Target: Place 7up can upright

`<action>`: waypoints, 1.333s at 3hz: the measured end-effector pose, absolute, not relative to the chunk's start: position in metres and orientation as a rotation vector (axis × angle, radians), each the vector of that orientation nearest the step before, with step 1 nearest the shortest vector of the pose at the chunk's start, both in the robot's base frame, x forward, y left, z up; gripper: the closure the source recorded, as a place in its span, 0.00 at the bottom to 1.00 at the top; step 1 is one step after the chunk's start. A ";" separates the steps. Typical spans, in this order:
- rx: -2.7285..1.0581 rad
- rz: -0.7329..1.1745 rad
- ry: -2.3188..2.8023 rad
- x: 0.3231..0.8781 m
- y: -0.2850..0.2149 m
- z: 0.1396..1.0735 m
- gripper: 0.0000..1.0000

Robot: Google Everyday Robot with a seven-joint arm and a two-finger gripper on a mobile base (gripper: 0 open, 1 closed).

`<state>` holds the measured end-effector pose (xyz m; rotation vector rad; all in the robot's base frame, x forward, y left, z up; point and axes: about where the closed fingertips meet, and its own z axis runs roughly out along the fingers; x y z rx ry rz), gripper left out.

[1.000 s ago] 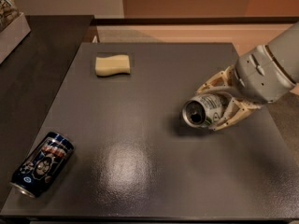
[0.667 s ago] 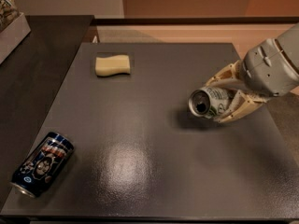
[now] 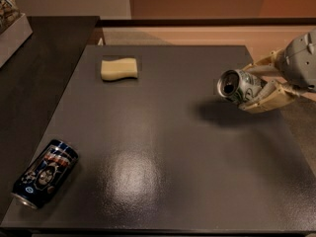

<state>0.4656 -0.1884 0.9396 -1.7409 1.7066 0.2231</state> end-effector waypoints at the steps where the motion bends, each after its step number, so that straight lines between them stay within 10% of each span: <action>1: -1.580 0.180 1.729 0.477 -0.204 0.949 1.00; 4: -1.232 0.041 1.603 0.502 -0.224 0.975 1.00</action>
Offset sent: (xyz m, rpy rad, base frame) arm 0.0328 -0.0481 0.0339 0.2385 -0.2828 -0.3371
